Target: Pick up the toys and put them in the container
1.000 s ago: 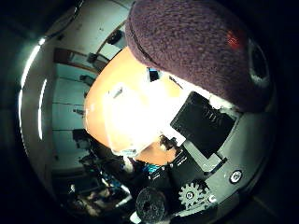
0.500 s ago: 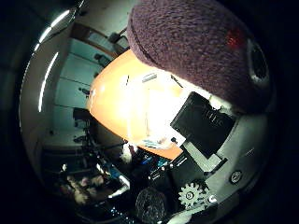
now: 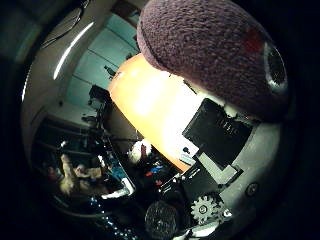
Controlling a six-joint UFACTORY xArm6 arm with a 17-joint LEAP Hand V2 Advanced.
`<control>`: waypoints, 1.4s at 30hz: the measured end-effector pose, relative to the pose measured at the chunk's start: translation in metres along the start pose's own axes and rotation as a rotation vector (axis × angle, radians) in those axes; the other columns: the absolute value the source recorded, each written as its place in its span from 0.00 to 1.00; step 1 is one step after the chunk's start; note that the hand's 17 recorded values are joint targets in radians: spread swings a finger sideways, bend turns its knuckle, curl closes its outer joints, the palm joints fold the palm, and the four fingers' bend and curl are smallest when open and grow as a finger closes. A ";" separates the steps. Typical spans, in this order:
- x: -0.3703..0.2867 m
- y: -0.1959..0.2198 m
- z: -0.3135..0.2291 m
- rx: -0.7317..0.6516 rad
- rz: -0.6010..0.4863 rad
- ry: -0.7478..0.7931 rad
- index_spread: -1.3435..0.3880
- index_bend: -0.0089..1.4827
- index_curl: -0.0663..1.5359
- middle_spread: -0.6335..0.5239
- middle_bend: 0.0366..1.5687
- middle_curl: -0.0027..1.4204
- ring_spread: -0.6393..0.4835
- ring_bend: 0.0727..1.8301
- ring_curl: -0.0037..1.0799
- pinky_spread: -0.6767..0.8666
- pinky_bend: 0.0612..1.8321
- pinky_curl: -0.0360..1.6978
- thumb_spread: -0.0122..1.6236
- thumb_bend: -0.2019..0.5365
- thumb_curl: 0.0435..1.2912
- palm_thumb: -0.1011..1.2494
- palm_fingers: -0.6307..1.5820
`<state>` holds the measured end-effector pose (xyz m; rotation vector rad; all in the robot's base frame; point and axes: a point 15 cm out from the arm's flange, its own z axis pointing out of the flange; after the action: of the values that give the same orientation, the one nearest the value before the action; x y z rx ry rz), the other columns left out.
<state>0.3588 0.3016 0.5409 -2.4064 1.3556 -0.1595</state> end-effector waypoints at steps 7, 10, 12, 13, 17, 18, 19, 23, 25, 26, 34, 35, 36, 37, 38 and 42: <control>-0.016 -0.016 0.027 0.007 -0.028 0.001 0.64 0.71 0.61 0.40 0.80 0.62 0.34 0.69 0.80 0.29 0.59 0.69 0.68 0.25 0.52 0.75 0.77; -0.014 -0.025 0.040 0.015 -0.037 0.004 0.64 0.67 0.60 0.39 0.77 0.62 0.34 0.69 0.78 0.28 0.57 0.67 0.73 0.24 0.45 0.70 0.75; -0.003 -0.025 0.048 0.002 -0.024 0.014 0.63 0.57 0.58 0.38 0.73 0.60 0.34 0.66 0.72 0.25 0.54 0.62 0.75 0.24 0.38 0.65 0.74; 0.001 -0.024 0.051 -0.005 -0.022 0.018 0.62 0.52 0.57 0.37 0.72 0.59 0.34 0.65 0.71 0.24 0.53 0.60 0.76 0.24 0.37 0.64 0.73; 0.014 -0.019 0.065 -0.034 -0.026 0.030 0.58 0.29 0.51 0.35 0.63 0.54 0.32 0.62 0.62 0.17 0.49 0.54 0.77 0.25 0.30 0.61 0.62; 0.016 -0.019 0.066 -0.036 -0.033 0.031 0.57 0.27 0.51 0.35 0.62 0.53 0.32 0.62 0.62 0.17 0.49 0.54 0.77 0.25 0.29 0.61 0.61; 0.018 -0.019 0.066 -0.036 -0.041 0.031 0.56 0.26 0.49 0.34 0.55 0.51 0.31 0.57 0.59 0.20 0.46 0.54 0.77 0.25 0.28 0.59 0.51; 0.023 -0.013 0.069 -0.064 -0.071 0.027 0.51 0.21 0.41 0.44 0.32 0.39 0.52 0.43 0.48 0.43 0.45 0.53 0.74 0.24 0.24 0.55 0.32; 0.026 -0.004 0.071 -0.100 -0.087 0.027 0.50 0.17 0.36 0.53 0.25 0.34 0.67 0.36 0.41 0.58 0.44 0.50 0.72 0.23 0.22 0.51 0.30; 0.027 -0.001 0.072 -0.114 -0.095 0.027 0.50 0.15 0.34 0.57 0.23 0.32 0.71 0.34 0.38 0.63 0.44 0.48 0.71 0.23 0.21 0.49 0.29; 0.027 0.000 0.065 -0.106 -0.124 0.025 0.51 0.12 0.25 0.66 0.15 0.25 0.79 0.27 0.28 0.80 0.39 0.37 0.68 0.24 0.19 0.43 0.31; 0.028 0.001 0.064 -0.106 -0.125 0.026 0.51 0.11 0.25 0.66 0.14 0.25 0.79 0.27 0.27 0.80 0.38 0.36 0.68 0.24 0.19 0.43 0.31; 0.030 0.002 0.062 -0.106 -0.123 0.027 0.51 0.11 0.24 0.65 0.14 0.25 0.79 0.26 0.27 0.80 0.38 0.36 0.68 0.24 0.19 0.43 0.31; 0.032 0.003 0.060 -0.108 -0.120 0.028 0.51 0.11 0.24 0.65 0.14 0.24 0.79 0.26 0.26 0.81 0.38 0.35 0.68 0.24 0.19 0.43 0.32; 0.035 0.006 0.057 -0.113 -0.115 0.030 0.51 0.12 0.23 0.64 0.14 0.24 0.79 0.25 0.26 0.81 0.38 0.34 0.68 0.24 0.19 0.43 0.32; 0.060 0.023 0.038 -0.141 -0.077 0.049 0.52 0.12 0.22 0.64 0.13 0.24 0.79 0.24 0.24 0.81 0.37 0.31 0.68 0.24 0.18 0.42 0.33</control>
<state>0.3828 0.2501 0.4921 -2.5891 1.3362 -0.1487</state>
